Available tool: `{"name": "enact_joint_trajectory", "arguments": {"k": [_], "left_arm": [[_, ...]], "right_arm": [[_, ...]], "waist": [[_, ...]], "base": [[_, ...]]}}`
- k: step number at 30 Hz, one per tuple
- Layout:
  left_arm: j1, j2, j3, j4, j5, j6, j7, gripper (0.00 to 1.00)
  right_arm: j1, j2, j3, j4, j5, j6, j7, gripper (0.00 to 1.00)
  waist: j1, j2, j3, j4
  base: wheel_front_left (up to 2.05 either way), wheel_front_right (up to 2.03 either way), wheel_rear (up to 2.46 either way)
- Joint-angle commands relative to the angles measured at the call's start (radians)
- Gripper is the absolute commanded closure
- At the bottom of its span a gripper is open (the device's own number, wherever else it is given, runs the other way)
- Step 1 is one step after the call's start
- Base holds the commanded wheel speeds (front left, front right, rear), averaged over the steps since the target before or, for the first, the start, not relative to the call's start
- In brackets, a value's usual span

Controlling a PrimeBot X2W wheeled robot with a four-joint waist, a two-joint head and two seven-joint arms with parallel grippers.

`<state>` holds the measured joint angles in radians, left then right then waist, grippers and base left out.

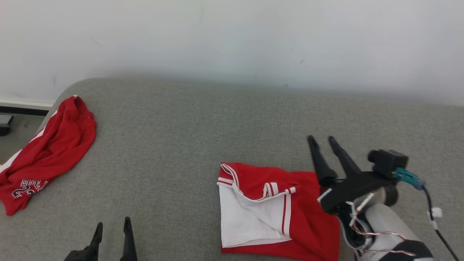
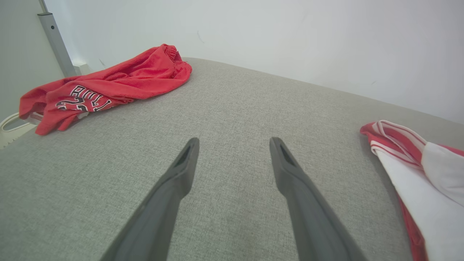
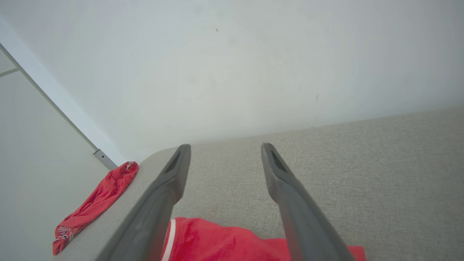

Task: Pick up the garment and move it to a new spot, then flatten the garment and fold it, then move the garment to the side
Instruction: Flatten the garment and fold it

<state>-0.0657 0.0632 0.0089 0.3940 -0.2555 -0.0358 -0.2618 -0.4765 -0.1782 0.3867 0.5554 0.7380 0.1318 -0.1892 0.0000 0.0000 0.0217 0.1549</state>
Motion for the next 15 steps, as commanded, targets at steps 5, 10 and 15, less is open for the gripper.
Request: {"name": "enact_joint_trajectory", "arguments": {"k": [5,10,15], "left_arm": [[0.021,0.004,0.015,-0.018,0.001,-0.001,-0.003,0.00],[0.021,0.004,0.029,-0.029,0.004,0.000,-0.003,0.00],[0.007,0.001,0.035,-0.025,0.006,-0.001,-0.003,0.00]], "right_arm": [[0.083,-0.048,-0.081,-0.037,-0.055,-0.002,0.022,0.00],[0.168,-0.049,-0.134,-0.094,-0.093,-0.002,0.071,0.00],[0.205,-0.019,-0.161,-0.126,-0.120,-0.002,0.114,0.00]], "waist": [[0.0000,0.0000,0.007,-0.014],[0.0000,0.0000,0.016,-0.024],[0.0000,0.0000,0.023,-0.029]], "base": [[0.00,0.00,0.00],[0.00,0.00,0.00],[0.00,0.00,0.00]]}}
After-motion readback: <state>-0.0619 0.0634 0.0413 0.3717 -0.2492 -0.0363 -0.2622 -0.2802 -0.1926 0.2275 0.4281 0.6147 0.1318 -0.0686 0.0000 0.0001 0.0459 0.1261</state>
